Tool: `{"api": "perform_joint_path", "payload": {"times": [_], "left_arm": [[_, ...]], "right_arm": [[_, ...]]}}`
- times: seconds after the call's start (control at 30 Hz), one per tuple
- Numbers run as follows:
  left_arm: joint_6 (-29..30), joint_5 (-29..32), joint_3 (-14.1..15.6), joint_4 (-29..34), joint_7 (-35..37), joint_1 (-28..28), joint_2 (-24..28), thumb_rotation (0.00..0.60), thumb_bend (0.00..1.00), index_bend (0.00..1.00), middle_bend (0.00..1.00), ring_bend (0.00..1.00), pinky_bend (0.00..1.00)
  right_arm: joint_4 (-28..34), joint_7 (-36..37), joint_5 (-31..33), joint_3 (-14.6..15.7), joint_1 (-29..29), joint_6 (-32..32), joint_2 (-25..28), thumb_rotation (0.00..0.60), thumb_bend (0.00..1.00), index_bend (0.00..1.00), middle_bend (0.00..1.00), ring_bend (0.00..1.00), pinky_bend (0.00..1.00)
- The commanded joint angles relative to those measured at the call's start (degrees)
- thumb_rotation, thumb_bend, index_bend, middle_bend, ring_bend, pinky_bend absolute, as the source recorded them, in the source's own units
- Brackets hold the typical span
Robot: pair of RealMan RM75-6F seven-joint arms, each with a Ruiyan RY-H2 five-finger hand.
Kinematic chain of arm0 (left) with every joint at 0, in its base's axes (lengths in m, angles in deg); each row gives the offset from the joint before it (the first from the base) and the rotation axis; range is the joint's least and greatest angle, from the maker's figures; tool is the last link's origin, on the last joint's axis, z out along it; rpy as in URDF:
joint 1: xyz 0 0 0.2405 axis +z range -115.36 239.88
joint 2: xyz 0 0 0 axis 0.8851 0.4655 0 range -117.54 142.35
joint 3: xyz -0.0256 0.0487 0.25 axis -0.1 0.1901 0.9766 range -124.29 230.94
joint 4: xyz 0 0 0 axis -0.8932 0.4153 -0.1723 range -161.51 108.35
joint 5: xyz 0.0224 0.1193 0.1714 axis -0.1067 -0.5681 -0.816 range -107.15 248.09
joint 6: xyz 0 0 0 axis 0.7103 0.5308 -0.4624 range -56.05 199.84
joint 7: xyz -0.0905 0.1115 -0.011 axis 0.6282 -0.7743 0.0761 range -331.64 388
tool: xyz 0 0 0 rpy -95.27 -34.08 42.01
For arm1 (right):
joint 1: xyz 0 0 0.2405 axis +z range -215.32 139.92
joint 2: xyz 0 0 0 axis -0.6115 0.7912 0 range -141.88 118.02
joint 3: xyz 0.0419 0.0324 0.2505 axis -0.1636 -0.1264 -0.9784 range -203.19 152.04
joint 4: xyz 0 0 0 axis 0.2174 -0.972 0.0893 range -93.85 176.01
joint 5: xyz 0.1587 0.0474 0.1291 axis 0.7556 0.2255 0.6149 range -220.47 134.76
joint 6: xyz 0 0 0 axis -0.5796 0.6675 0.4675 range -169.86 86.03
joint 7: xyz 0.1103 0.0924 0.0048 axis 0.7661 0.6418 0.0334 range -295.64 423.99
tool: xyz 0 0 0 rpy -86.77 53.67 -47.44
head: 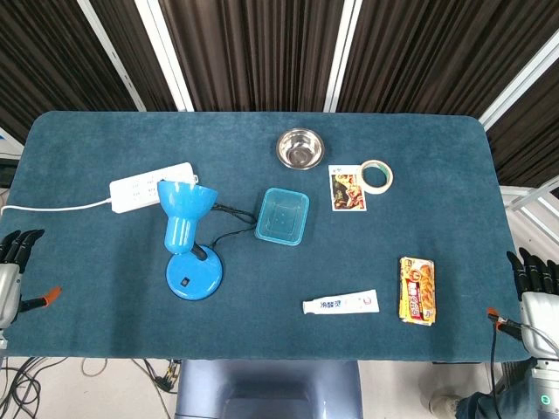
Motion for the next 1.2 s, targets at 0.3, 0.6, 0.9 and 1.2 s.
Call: {"api": "perform_joint_path", "payload": {"times": [0.3,0.6,0.9,1.2], "left_arm": [[-7.3,-7.0,3.4,-1.1,1.4,-4.4,0.2,0.600,0.40,0.12,0.58,0.65,0.79],[-16.6,-12.5,6.9,-2.3,-0.7,-9.9,-2.8,0.600,0.57,0.14,0.73,0.75,0.86],[-22.8,-10.7,8.4,-3.5,-3.8,-12.2,-6.9,0.600,0.58,0.13,0.74,0.76,0.86],[-24.7,-10.4,8.7,-4.4,-5.2,-13.6,-8.9,0.600,0.58,0.13,0.73,0.76,0.86]], "right_arm": [[-0.1,-0.2,0.1,0.0,0.0,0.1,0.0,0.600,0.26,0.03,0.05,0.05,0.00],[-0.1,-0.4,0.1,0.0,-0.1,0.1,-0.1,0.600,0.26,0.03,0.05,0.05,0.00],[-0.1,-0.3,0.3,-0.1,-0.1,0.1,0.0,0.600,0.26,0.03,0.05,0.05,0.00],[-0.1,-0.5,0.4,-0.1,-0.1,0.0,0.0,0.600,0.26,0.03,0.05,0.05,0.00]]}}
